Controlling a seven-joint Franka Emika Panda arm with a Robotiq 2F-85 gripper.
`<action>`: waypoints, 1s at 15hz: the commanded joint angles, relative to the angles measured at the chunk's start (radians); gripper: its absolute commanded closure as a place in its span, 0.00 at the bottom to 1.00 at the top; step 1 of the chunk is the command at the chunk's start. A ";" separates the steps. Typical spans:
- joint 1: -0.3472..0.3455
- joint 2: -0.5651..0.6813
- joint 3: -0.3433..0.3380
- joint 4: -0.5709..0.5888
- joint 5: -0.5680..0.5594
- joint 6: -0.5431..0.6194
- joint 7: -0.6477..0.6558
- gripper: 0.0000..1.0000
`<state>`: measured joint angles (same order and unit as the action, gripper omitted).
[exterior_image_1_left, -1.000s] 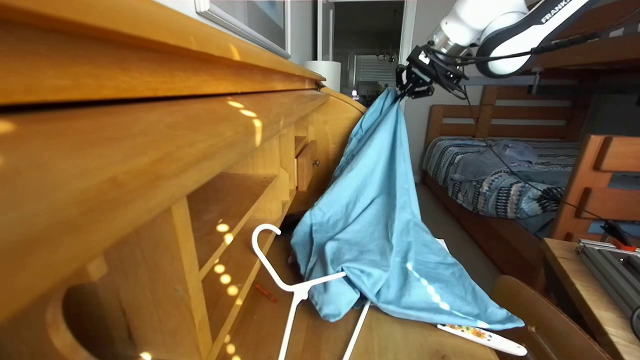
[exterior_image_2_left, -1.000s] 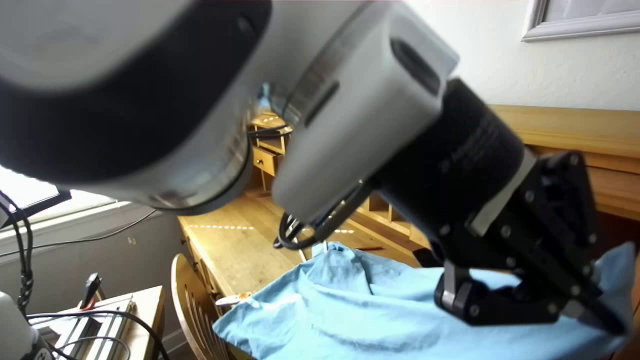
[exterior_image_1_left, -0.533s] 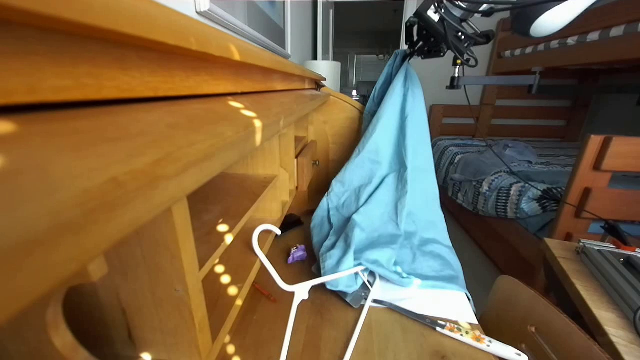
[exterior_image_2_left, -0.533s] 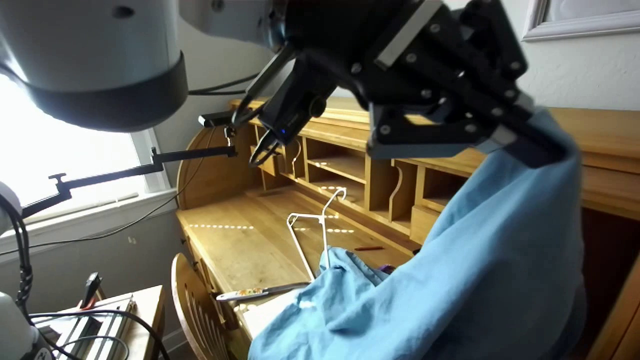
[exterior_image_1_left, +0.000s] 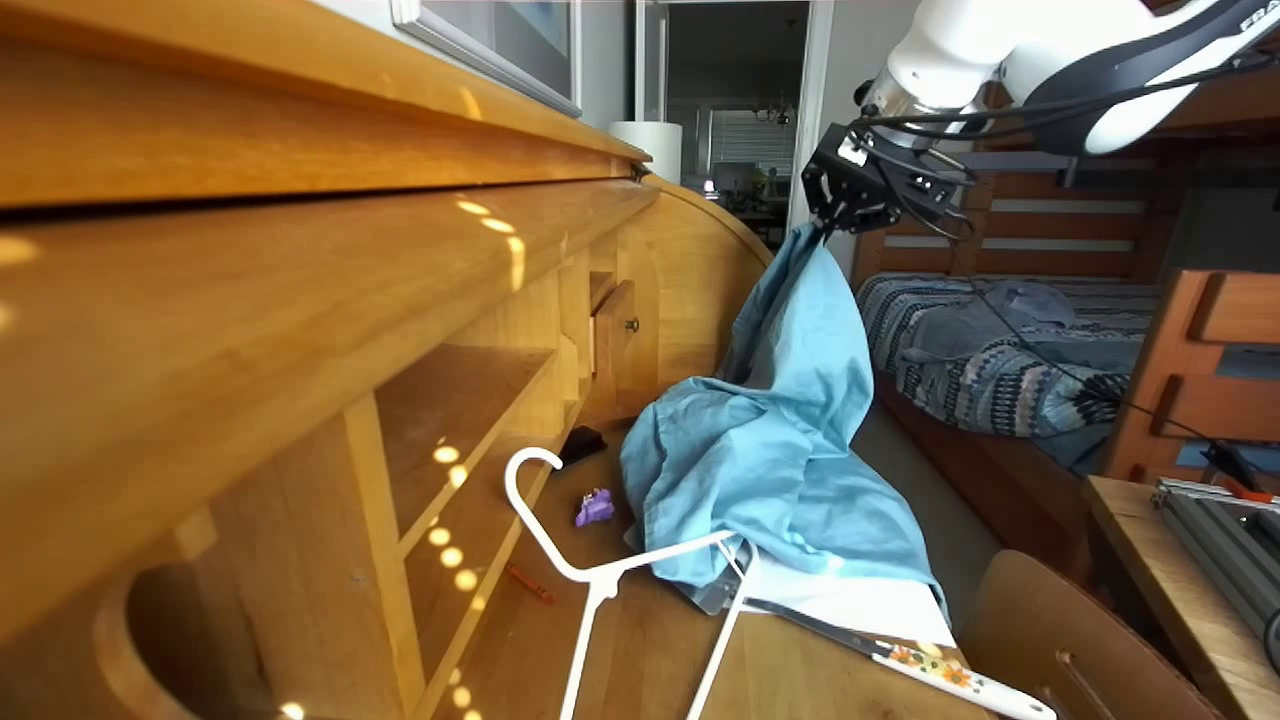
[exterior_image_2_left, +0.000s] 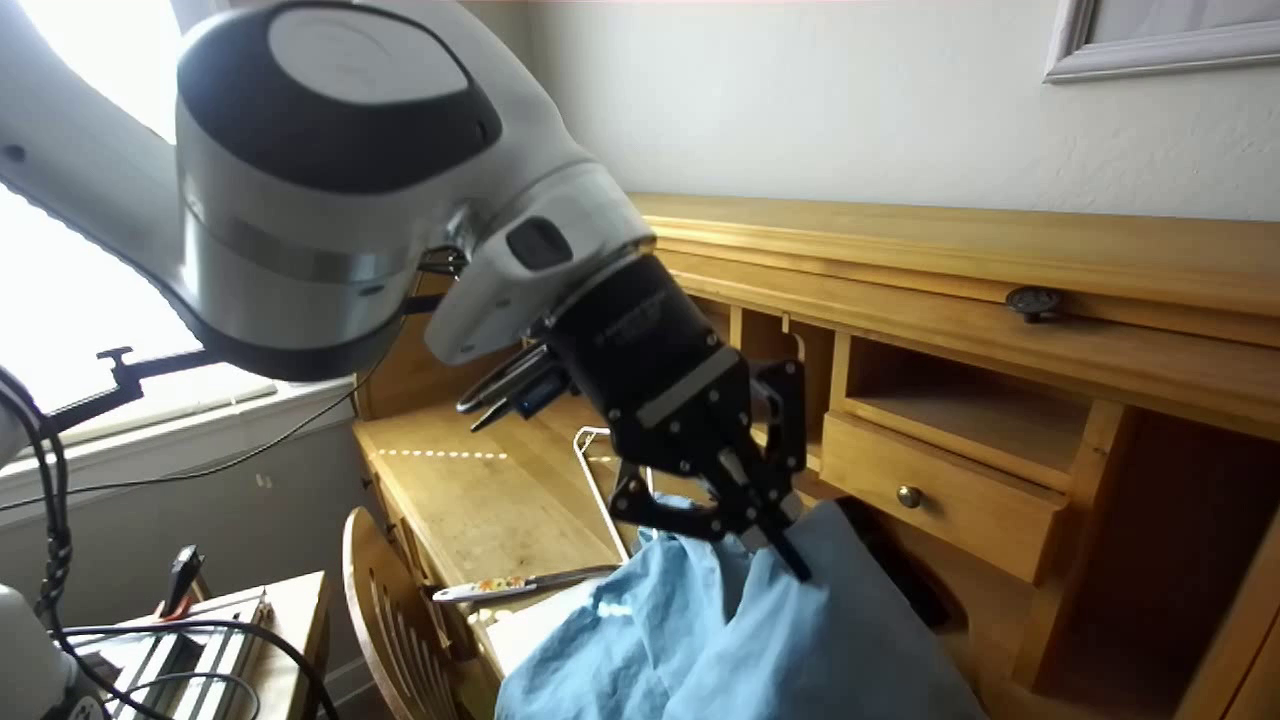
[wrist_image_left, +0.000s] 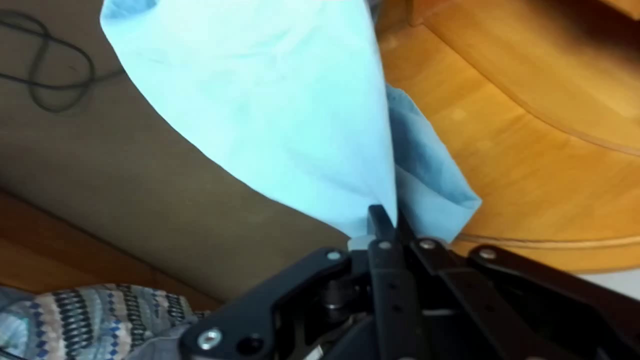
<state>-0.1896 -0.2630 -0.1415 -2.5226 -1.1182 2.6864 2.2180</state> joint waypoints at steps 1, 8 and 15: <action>0.000 0.093 -0.058 -0.011 0.148 0.052 -0.033 1.00; -0.029 0.202 -0.157 0.011 0.339 0.122 -0.042 1.00; -0.116 0.252 -0.160 0.095 0.591 0.123 -0.145 1.00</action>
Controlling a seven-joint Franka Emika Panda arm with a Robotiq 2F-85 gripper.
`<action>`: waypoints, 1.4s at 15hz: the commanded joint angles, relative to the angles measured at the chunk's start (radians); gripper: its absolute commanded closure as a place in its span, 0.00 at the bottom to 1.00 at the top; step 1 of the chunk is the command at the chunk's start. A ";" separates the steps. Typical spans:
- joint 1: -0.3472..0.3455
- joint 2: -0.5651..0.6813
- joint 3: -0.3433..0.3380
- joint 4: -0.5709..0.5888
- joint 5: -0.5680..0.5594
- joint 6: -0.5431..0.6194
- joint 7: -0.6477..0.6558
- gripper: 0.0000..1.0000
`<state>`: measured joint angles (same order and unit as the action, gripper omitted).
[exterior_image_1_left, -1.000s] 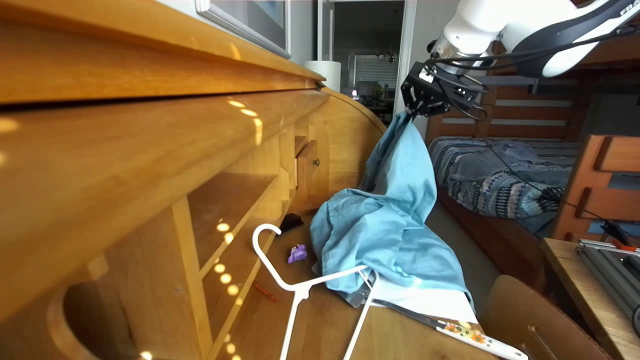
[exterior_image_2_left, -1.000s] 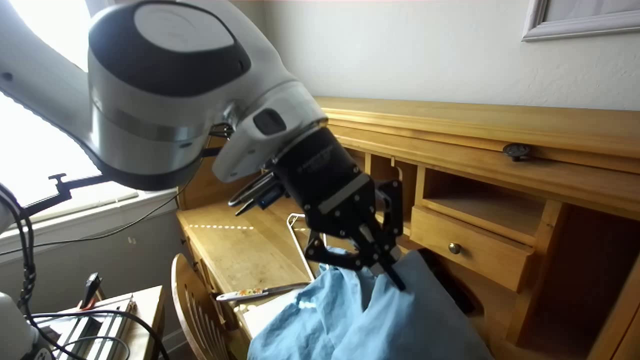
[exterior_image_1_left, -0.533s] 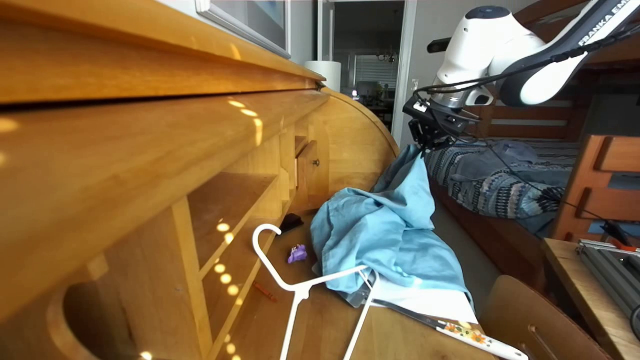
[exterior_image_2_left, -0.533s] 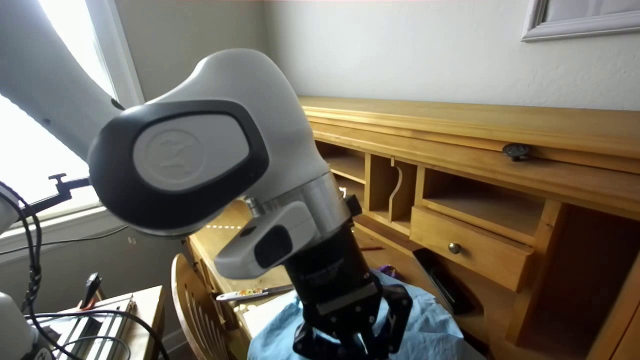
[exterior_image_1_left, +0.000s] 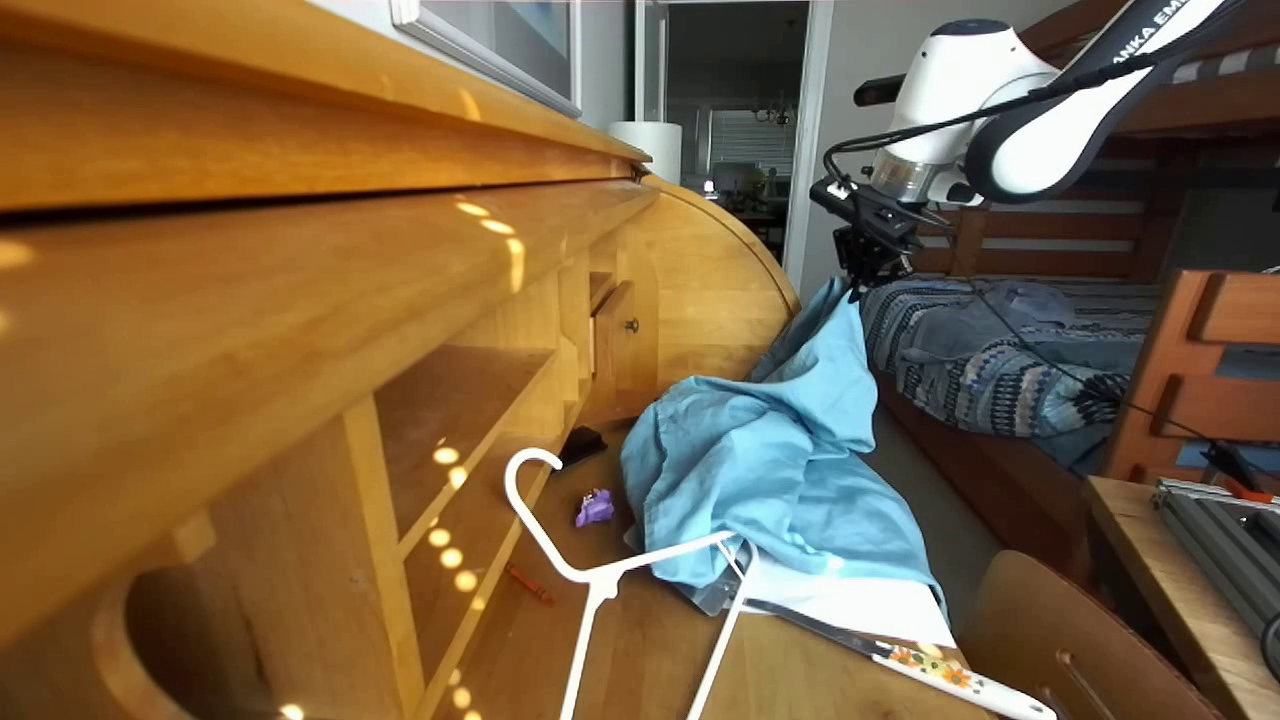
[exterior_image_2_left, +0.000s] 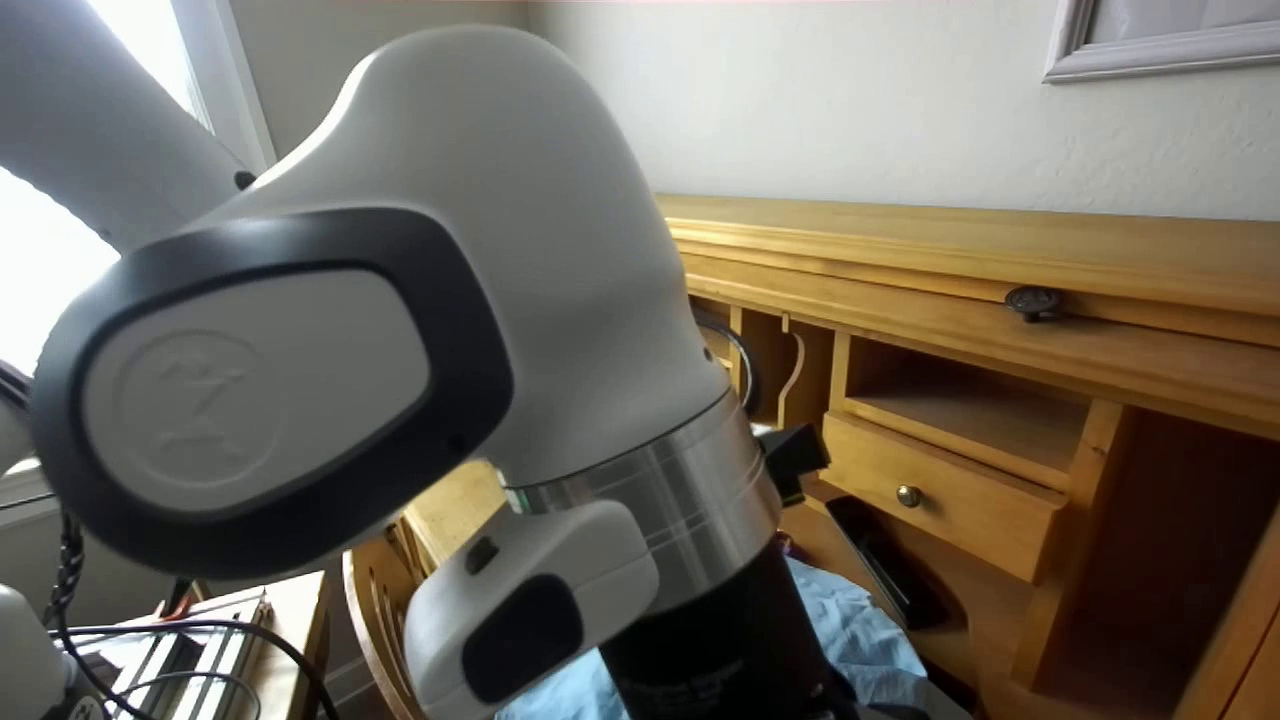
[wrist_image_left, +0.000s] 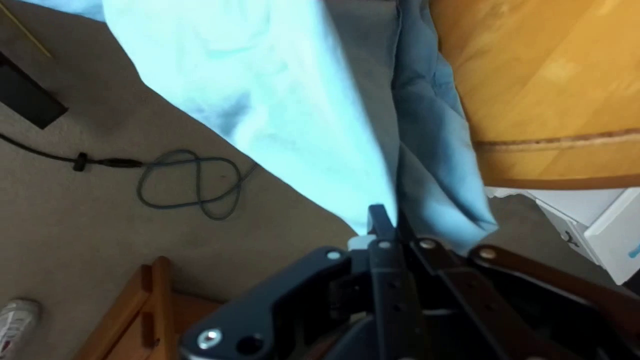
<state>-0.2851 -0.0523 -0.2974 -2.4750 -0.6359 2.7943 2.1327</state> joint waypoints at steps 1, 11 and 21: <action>-0.023 0.052 -0.002 0.062 0.137 0.012 -0.073 1.00; 0.086 0.037 0.100 0.027 0.219 0.012 -0.204 0.18; 0.282 0.192 0.341 0.052 0.776 0.029 -0.733 0.00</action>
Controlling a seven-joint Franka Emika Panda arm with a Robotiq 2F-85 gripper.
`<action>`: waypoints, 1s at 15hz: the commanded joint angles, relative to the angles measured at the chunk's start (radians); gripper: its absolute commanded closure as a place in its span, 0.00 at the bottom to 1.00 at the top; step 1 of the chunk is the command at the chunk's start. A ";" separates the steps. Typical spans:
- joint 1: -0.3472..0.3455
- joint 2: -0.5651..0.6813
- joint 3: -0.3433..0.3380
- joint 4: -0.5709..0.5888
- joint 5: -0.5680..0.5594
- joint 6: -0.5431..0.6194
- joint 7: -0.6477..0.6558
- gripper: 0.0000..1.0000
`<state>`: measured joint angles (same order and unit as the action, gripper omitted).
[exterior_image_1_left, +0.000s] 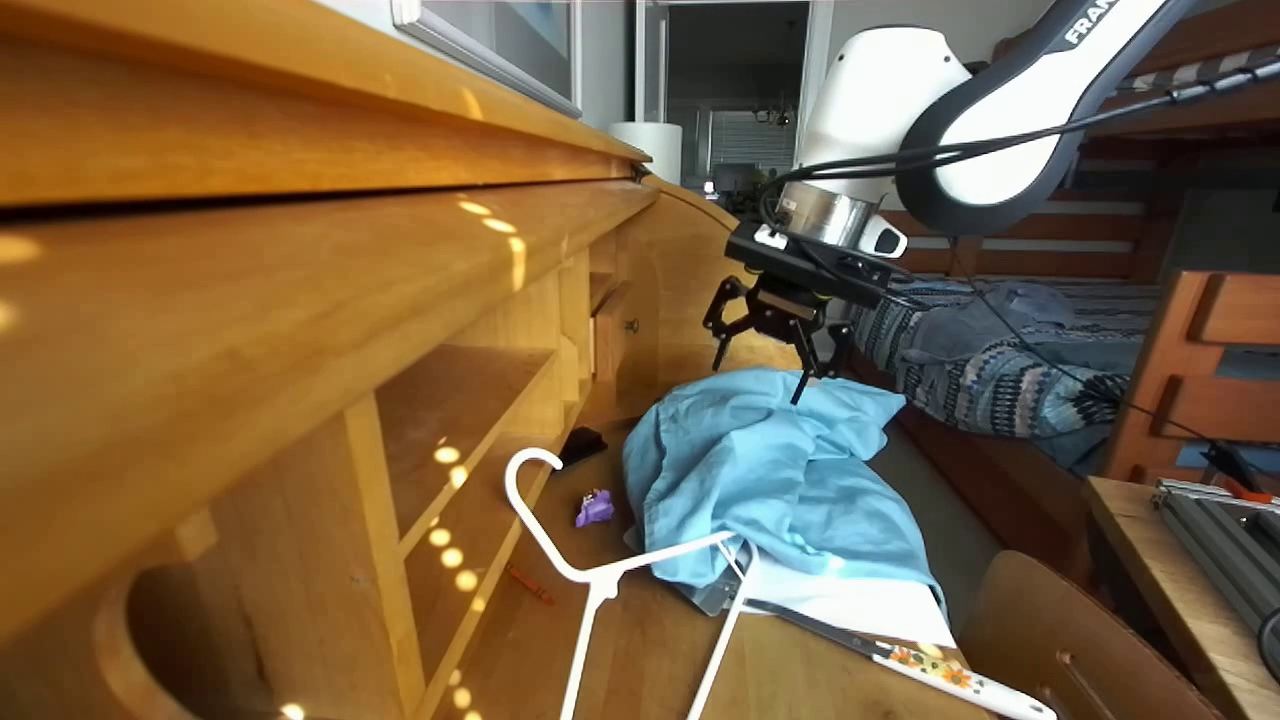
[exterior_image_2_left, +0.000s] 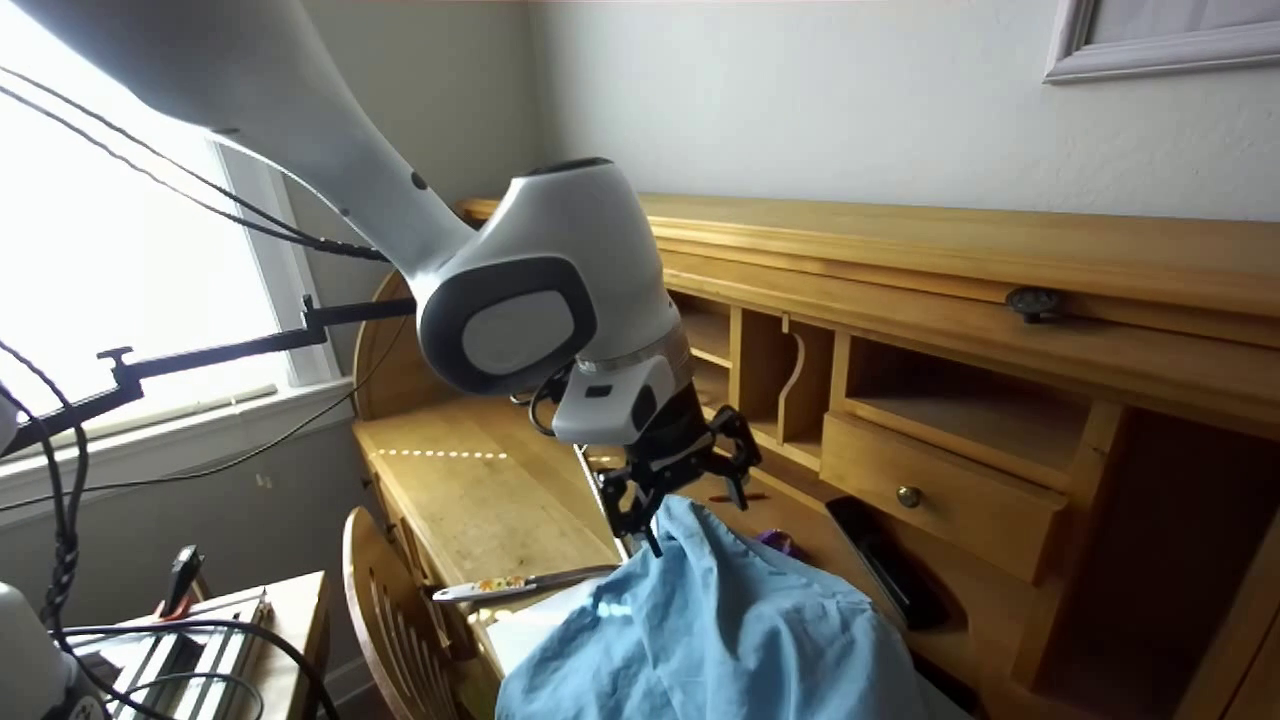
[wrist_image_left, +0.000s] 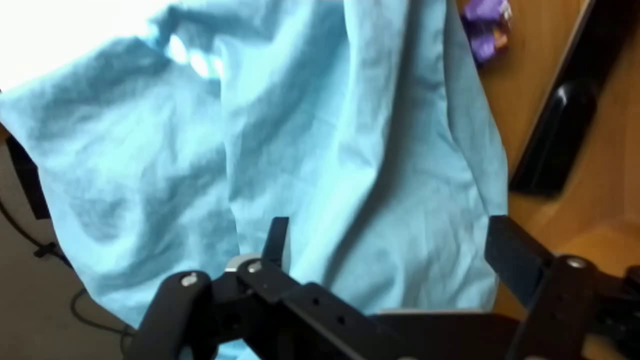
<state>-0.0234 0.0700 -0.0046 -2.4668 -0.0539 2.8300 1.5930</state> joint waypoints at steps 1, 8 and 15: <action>-0.022 0.094 0.108 0.065 0.262 -0.018 -0.269 0.00; -0.013 0.210 0.080 0.195 0.453 -0.124 -0.563 0.00; 0.007 0.283 0.045 0.247 0.439 -0.147 -0.589 0.49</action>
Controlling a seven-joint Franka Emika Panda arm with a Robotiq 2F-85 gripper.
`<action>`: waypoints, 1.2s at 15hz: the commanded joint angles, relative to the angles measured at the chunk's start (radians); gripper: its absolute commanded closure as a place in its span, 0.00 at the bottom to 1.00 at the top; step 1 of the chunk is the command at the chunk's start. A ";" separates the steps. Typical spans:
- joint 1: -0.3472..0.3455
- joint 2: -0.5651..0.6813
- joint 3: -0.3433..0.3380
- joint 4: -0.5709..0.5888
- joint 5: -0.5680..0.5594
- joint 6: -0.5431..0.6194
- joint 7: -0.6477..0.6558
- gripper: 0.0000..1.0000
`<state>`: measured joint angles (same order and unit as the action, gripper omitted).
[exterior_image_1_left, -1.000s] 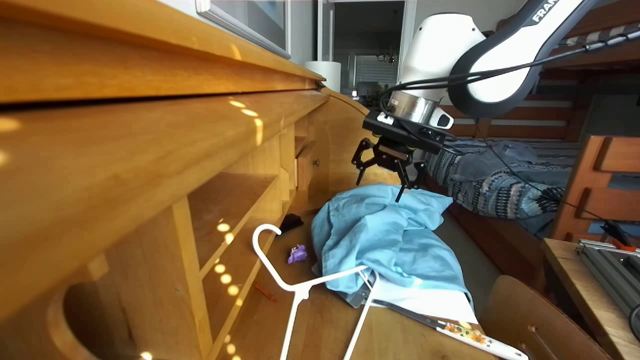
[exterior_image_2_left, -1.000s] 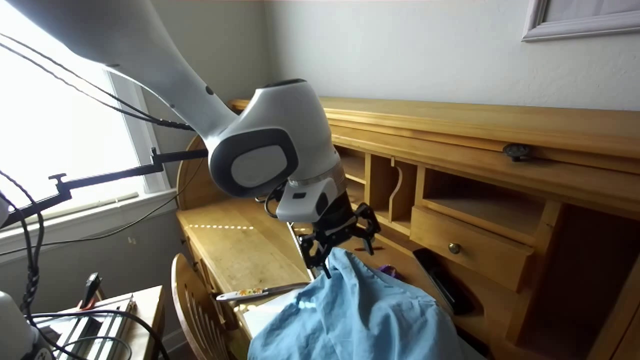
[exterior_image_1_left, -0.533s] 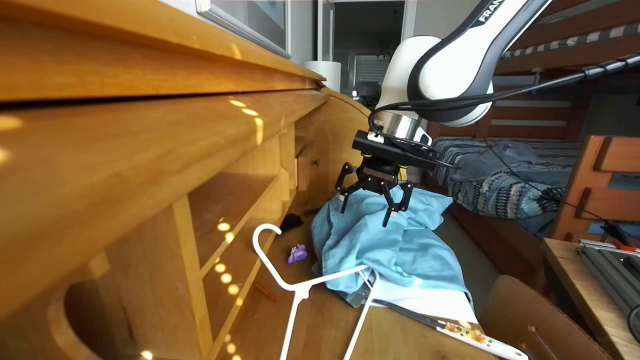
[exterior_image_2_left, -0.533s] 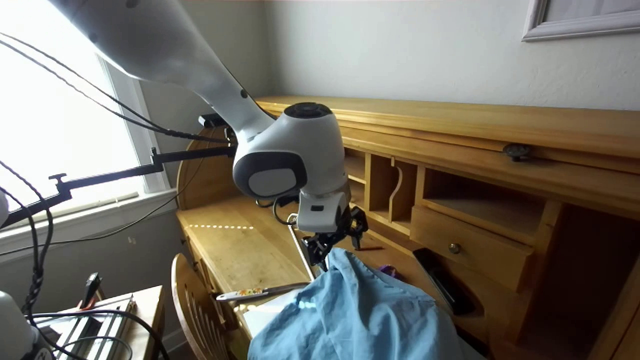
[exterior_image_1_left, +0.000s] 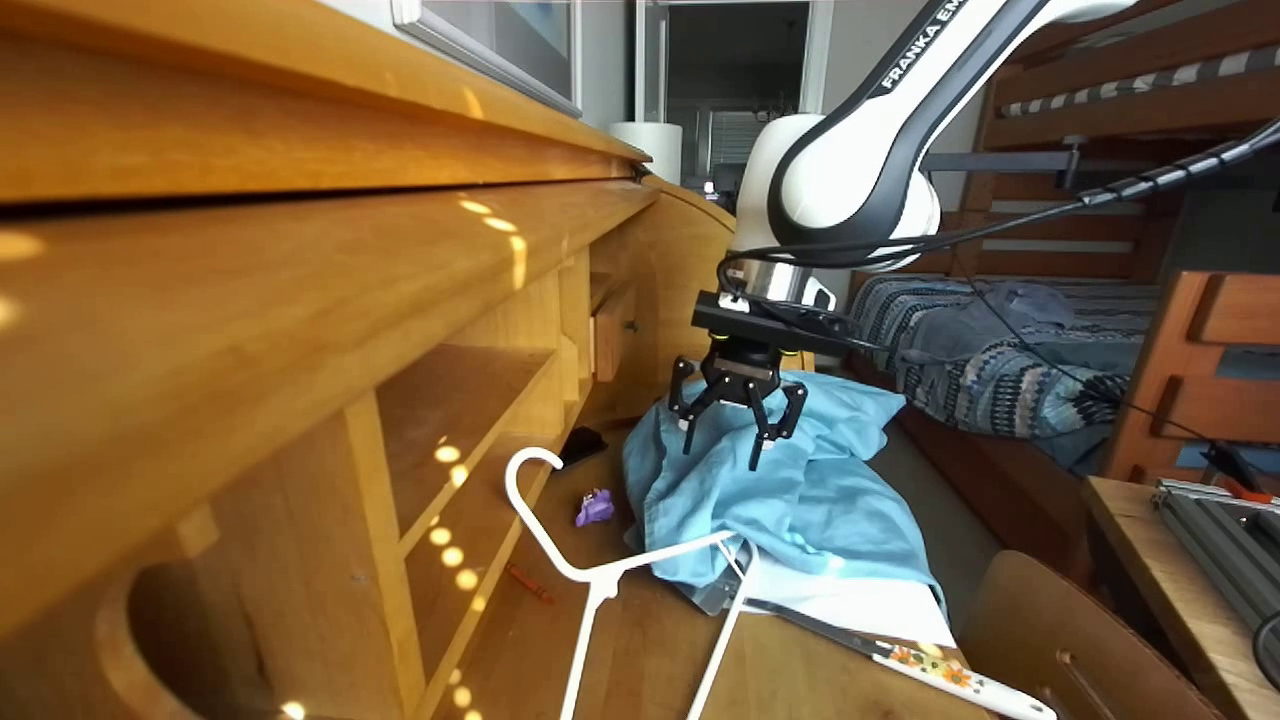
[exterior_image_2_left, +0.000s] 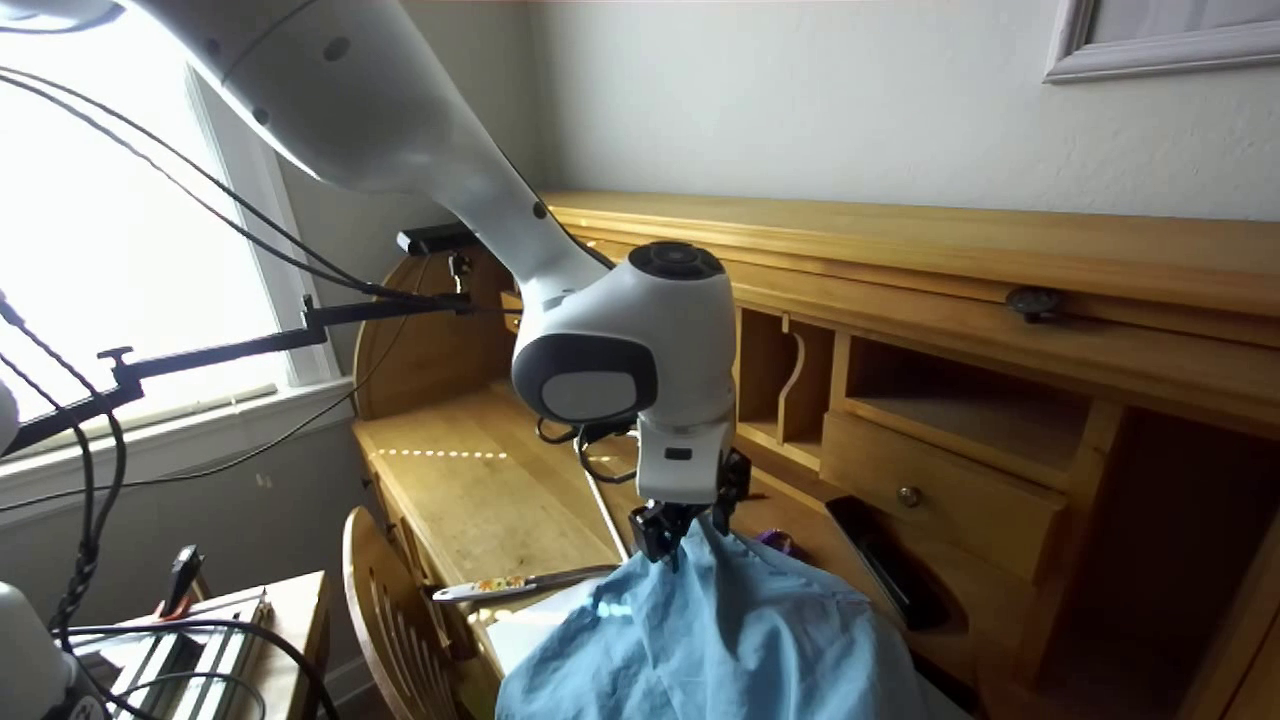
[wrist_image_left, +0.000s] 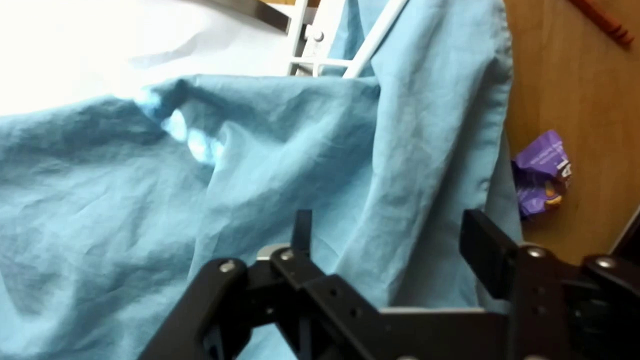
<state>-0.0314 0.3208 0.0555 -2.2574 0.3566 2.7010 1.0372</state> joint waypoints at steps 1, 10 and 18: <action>0.015 0.037 -0.016 0.042 0.029 -0.020 -0.035 0.55; 0.054 -0.008 -0.016 -0.012 0.016 0.031 -0.038 1.00; 0.172 -0.098 0.031 -0.092 -0.026 0.132 -0.086 1.00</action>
<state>0.0982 0.2687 0.0769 -2.3055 0.3515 2.7937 0.9668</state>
